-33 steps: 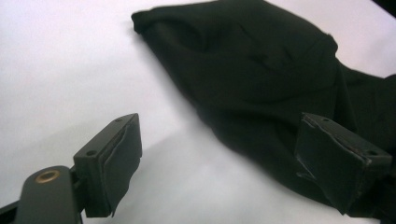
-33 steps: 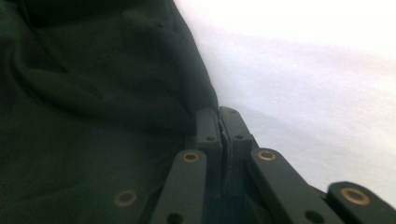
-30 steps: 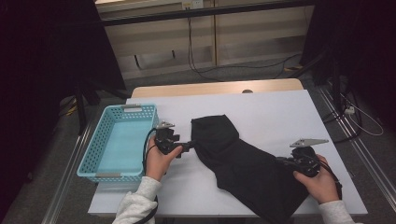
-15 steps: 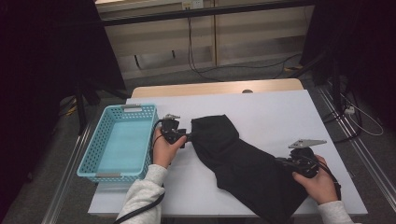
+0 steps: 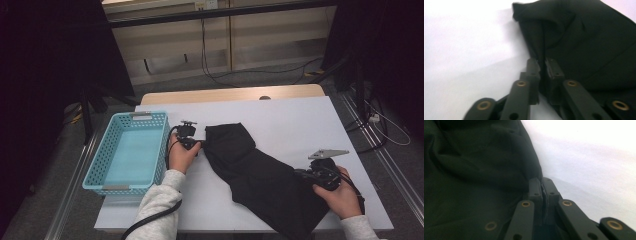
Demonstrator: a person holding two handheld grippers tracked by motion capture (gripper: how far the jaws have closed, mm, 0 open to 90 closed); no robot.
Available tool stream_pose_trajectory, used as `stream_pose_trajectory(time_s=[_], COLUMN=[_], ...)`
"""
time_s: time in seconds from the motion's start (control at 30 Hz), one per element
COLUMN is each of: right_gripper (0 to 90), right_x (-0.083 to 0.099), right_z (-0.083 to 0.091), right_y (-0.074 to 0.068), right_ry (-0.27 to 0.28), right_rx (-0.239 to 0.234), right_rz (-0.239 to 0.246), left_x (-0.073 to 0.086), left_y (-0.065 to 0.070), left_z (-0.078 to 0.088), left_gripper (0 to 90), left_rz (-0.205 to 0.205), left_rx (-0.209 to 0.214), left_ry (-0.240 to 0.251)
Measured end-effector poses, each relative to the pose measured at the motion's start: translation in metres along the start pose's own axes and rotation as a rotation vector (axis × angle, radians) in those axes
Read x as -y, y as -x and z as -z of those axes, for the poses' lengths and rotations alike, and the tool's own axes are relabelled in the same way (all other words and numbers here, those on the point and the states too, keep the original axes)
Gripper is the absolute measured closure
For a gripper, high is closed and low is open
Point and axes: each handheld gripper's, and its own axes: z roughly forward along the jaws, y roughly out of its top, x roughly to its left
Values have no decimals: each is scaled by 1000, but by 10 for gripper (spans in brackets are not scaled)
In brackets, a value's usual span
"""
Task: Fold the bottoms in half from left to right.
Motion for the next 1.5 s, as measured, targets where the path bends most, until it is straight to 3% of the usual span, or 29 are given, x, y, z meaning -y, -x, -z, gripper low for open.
stream_pose_trajectory(time_s=[0.3, 0.6, 0.9, 1.0, 1.13, 1.3, 1.5], right_gripper=[880, 881, 884, 883, 881, 879, 878], right_x=[-2, -4, -1, -2, 0, 1, 1], right_z=[3, 8, 16, 19, 21, 19, 18], right_y=[1, 6, 25, 26, 29, 30, 29], right_ry=[-1, 1, 7, 3, 14, 9, 6], right_rx=[6, 28, 71, 91, 82, 81, 81], right_rz=[6, 21, -16, -14, -19, -16, -18], left_x=[24, 30, 31, 30, 25, 22, 8], left_y=[-7, 1, 2, -3, -6, -10, -20], left_z=[31, 42, 38, 37, 33, 22, 16], left_gripper=[869, 868, 847, 751, 617, 631, 620], left_rz=[59, 41, 51, 64, 44, 76, 114], left_rx=[-31, -78, -62, -76, -90, -68, -116], left_ry=[-11, 15, 7, 31, 65, 58, 66])
